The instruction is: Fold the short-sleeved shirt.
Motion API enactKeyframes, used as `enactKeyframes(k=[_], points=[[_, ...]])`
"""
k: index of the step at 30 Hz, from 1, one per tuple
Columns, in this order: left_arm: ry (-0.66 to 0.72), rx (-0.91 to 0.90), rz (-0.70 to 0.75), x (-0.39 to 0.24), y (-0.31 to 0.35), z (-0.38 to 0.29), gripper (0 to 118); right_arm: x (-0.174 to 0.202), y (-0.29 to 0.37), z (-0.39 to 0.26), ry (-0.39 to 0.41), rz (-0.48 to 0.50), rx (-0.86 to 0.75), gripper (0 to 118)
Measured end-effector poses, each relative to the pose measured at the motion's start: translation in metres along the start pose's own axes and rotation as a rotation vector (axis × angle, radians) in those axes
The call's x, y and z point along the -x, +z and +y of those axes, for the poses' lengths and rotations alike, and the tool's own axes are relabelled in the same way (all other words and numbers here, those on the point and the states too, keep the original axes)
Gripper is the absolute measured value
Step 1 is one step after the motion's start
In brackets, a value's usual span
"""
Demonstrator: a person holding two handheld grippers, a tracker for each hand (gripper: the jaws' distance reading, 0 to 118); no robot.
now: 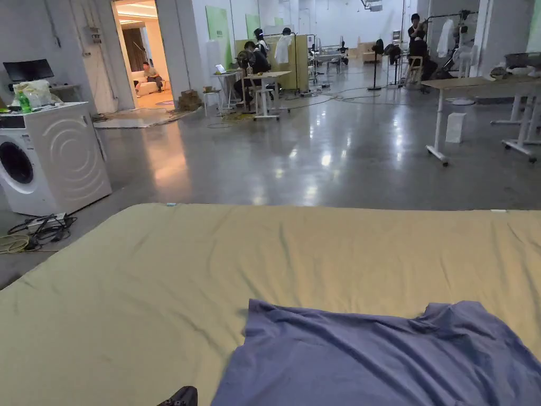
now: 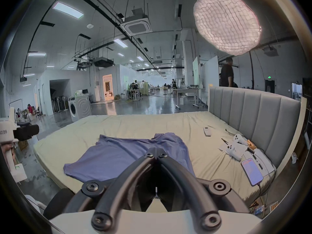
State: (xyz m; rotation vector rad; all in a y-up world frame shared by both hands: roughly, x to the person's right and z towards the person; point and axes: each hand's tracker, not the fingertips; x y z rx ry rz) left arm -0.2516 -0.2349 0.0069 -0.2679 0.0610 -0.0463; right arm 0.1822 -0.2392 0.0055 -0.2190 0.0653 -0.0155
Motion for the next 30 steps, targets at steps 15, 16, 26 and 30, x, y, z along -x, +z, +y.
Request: enactKeyframes(k=[15,16,26,30], points=[[0.162,0.452,0.052,0.074,-0.141,-0.140,67,-0.003,-0.027,-0.041,-0.044,0.012,0.199,0],[0.164,0.458,0.041,0.074,-0.145,-0.148,67,-0.003,-0.029,-0.043,-0.042,0.009,0.213,0],[0.117,0.480,0.047,0.064,-0.160,-0.162,13,0.001,-0.031,-0.053,-0.029,0.006,0.277,0],[0.058,0.543,0.024,0.061,-0.170,-0.164,10,-0.006,-0.029,-0.058,-0.044,0.011,0.291,0]])
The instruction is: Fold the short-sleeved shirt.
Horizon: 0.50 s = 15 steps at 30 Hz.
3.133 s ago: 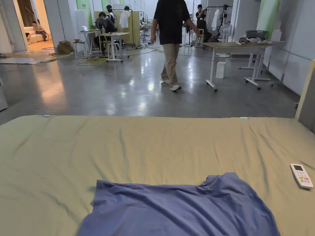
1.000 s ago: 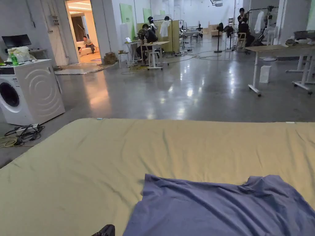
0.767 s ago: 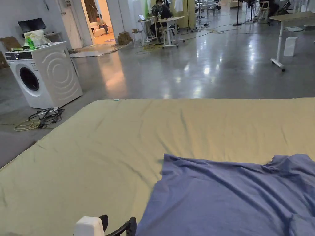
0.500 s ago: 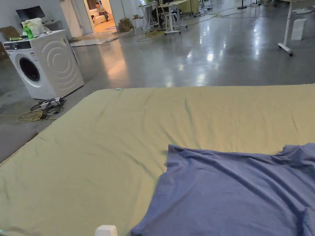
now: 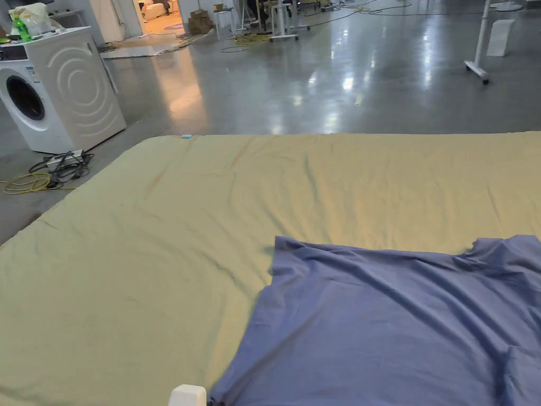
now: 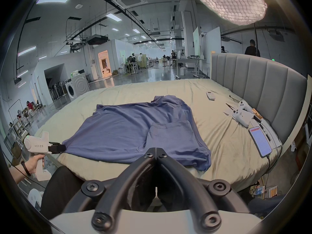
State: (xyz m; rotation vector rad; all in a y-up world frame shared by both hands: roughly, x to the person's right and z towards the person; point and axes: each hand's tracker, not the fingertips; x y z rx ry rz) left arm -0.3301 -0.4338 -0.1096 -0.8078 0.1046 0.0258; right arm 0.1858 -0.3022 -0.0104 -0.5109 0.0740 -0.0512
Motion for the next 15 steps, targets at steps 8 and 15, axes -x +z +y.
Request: enactKeyframes(k=[8,15], points=[[-0.176,0.108,0.072,-0.027,-0.012,0.012,10,-0.054,-0.029,-0.011,0.000,-0.134,0.016,53],[-0.114,0.104,0.024,-0.010,-0.013,0.010,10,-0.109,-0.093,-0.038,-0.045,-0.190,0.126,66]])
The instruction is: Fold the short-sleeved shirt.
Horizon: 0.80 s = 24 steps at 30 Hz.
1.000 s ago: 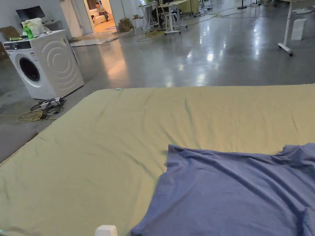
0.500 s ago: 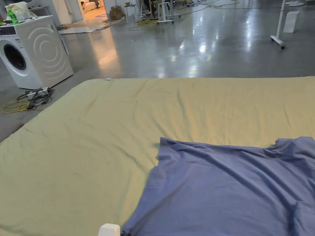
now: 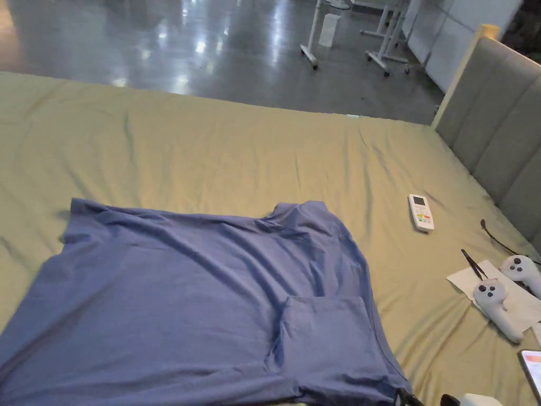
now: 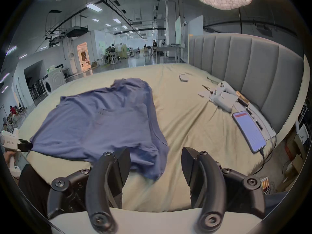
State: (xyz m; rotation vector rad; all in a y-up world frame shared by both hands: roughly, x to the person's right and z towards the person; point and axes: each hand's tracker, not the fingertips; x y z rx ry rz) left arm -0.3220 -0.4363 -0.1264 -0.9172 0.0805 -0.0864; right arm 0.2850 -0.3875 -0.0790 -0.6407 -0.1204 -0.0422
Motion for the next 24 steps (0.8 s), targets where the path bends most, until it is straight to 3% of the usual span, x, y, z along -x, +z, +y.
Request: enactKeyframes(k=[8,14,18,20,24], points=[[-0.005,0.009,0.010,-0.016,0.016,0.010,10,-0.010,-0.029,-0.009,-0.034,0.037,0.051,50],[0.026,0.007,0.003,-0.012,0.014,0.009,10,0.002,-0.029,-0.014,0.080,0.051,0.033,22],[0.058,0.001,-0.008,-0.010,0.014,0.009,10,0.008,-0.037,-0.019,0.116,0.071,0.057,17],[0.072,-0.012,-0.019,-0.004,0.015,0.006,10,0.007,-0.039,-0.019,0.104,0.088,0.058,5],[0.112,-0.057,-0.038,0.001,0.029,0.004,8,-0.001,-0.032,-0.014,0.034,0.116,0.046,4]])
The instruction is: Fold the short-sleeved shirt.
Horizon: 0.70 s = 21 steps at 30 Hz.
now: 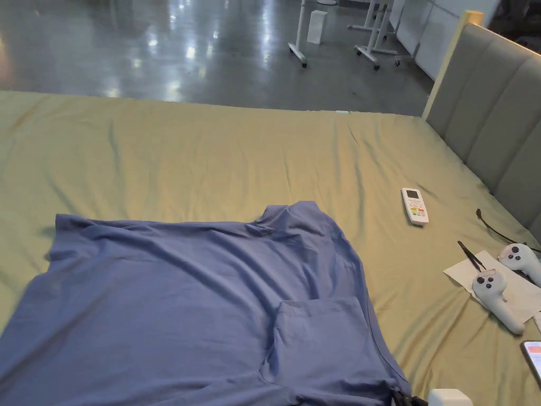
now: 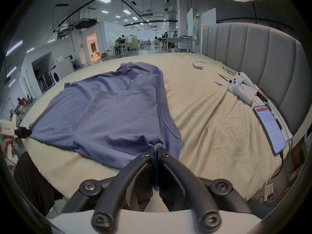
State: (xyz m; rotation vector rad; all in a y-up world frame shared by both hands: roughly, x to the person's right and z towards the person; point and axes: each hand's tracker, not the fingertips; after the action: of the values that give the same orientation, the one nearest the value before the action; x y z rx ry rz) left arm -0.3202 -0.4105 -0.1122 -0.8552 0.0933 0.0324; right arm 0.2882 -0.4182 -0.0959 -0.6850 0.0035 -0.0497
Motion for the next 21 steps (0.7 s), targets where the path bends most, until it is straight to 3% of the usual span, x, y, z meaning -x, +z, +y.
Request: enactKeyframes(k=[3,5,9,12,21], points=[[0.069,-0.050,-0.016,0.007,0.016,0.001,7,-0.009,0.019,0.003,-0.102,0.029,-0.066,4],[0.085,-0.050,-0.025,0.008,0.026,0.005,6,-0.013,0.030,0.005,-0.126,0.046,-0.091,4],[0.090,-0.046,-0.040,0.006,0.038,0.018,6,-0.015,0.045,0.010,-0.075,0.047,-0.109,4],[0.084,-0.044,-0.060,0.011,0.036,0.034,6,-0.015,0.048,0.024,-0.087,0.066,-0.135,4],[0.091,0.053,-0.111,0.021,-0.048,0.136,6,-0.010,-0.049,0.133,-0.074,0.049,-0.080,4]])
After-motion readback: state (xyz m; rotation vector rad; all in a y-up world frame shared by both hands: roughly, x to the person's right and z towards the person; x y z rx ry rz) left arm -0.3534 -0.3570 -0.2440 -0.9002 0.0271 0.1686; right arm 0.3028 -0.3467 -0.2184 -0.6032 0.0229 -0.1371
